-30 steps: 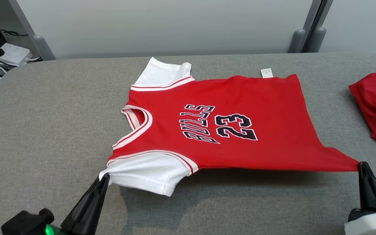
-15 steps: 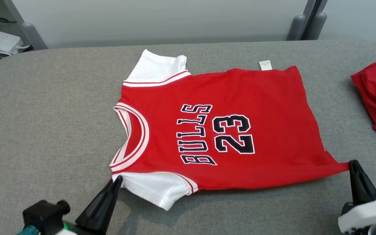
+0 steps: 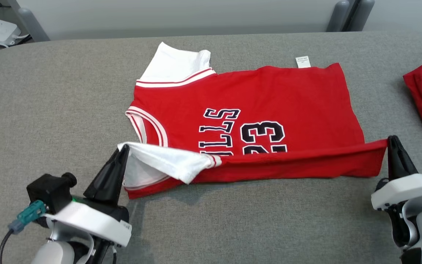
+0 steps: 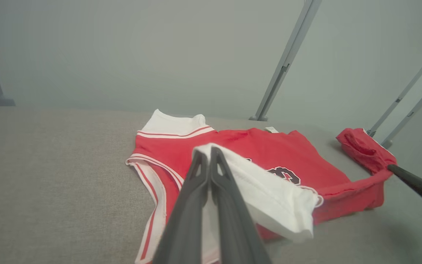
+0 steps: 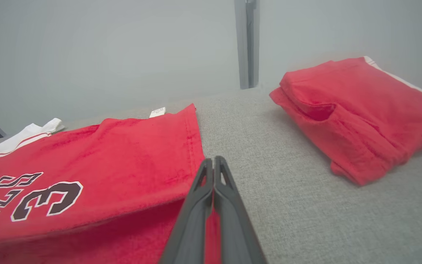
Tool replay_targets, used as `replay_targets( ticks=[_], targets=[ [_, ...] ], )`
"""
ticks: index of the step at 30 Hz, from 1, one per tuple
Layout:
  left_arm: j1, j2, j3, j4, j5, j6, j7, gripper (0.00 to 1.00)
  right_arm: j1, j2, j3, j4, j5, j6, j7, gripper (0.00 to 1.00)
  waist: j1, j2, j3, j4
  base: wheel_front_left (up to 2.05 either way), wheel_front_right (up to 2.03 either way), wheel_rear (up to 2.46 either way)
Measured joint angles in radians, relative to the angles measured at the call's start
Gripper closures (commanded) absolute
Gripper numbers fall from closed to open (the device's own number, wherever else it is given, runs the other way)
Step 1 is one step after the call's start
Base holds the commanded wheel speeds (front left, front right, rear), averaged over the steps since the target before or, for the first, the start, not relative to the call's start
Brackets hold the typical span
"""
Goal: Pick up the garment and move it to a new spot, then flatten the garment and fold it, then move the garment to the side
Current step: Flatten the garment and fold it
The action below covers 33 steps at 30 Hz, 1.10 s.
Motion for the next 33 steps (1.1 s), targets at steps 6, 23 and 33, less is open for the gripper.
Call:
replay_targets(
  ticks=[6, 23, 33],
  targets=[
    [-0.153, -0.006, -0.025, 0.191, 0.015, -0.018, -0.019, 1.00, -0.124, -0.019, 0.045, 0.141, -0.003, 0.000, -0.018, 1.00, 0.0000, 0.0000, 0.038, 0.007, 0.00, 0.00, 0.00],
    [-0.471, -0.014, -0.135, 0.671, 0.051, -0.060, -0.164, 0.83, -0.315, -0.020, 0.116, 0.333, -0.003, 0.000, -0.036, 1.00, 0.0000, 0.0000, 0.121, -0.012, 0.00, 0.00, 0.00],
    [-0.497, -0.025, -0.117, 0.704, 0.048, -0.056, -0.249, 0.00, -0.252, -0.016, 0.078, 0.184, 0.006, 0.000, -0.037, 0.00, 0.0000, 0.0000, 0.104, -0.017, 0.00, 0.00, 0.00]
  ],
)
